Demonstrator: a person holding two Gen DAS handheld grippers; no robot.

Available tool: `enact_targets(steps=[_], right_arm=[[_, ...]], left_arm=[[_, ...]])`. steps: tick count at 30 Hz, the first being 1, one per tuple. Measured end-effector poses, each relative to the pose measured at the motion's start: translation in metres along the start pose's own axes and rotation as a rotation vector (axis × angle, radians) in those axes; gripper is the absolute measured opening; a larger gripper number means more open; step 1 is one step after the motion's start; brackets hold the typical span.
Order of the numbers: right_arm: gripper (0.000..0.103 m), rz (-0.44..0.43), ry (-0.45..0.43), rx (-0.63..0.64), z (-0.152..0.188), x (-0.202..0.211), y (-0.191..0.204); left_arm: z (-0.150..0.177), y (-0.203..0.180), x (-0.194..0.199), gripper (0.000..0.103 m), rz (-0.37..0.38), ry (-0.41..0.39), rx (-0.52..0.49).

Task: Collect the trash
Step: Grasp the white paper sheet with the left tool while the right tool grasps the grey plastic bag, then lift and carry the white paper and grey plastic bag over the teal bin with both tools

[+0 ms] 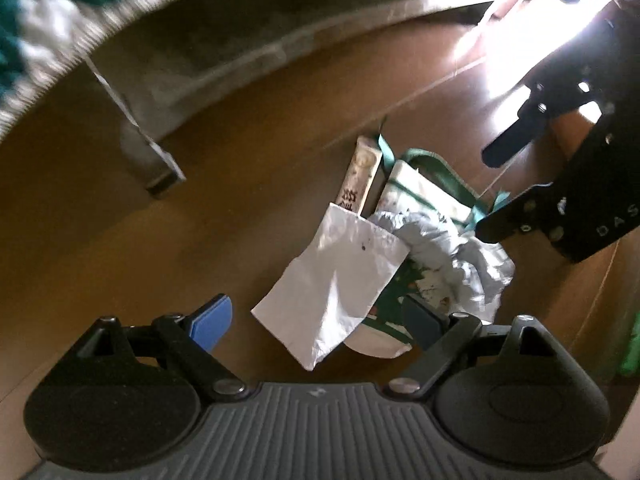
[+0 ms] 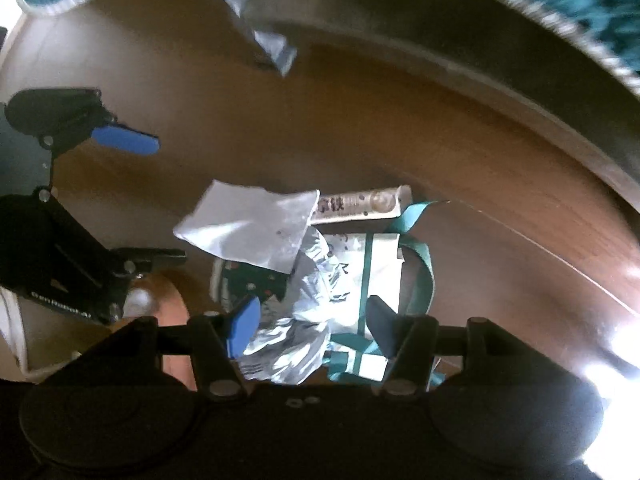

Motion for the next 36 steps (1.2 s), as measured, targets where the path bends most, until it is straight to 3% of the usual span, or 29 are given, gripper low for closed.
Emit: enact_targets(steps=[6, 17, 21, 28, 32, 36], right_arm=[[0.058, -0.011, 0.103, 0.025, -0.007, -0.047, -0.005], [0.058, -0.022, 0.135, 0.017, -0.013, -0.084, -0.007], [0.057, -0.030, 0.121, -0.001, -0.018, -0.085, -0.007], [0.050, -0.033, 0.100, -0.036, -0.022, -0.075, -0.009], [0.047, -0.026, 0.080, -0.039, -0.019, -0.066, -0.012], [0.045, -0.023, 0.052, -0.027, -0.012, -0.057, -0.006]], left_arm=[[-0.002, -0.012, -0.041, 0.092, 0.036, 0.005, -0.037], [-0.001, -0.006, -0.077, 0.091, 0.056, 0.019, 0.025], [0.001, 0.001, -0.081, 0.067, 0.082, 0.016, 0.089], [0.003, 0.032, -0.073, 0.038, 0.151, -0.014, 0.280], [0.008, 0.048, -0.072, 0.015, 0.159, -0.002, 0.379], [0.010, 0.058, -0.063, 0.011, 0.173, -0.009, 0.432]])
Point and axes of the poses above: each gripper's, at about its wrist camera, not at the fingertips, and x roughly against the way its jaws point, y to its left, z to its underside, the point moved 2 cm from there along -x, roughly the way its jaws point, and after that the axes turned 2 degrees about -z, right-handed, at the moved point
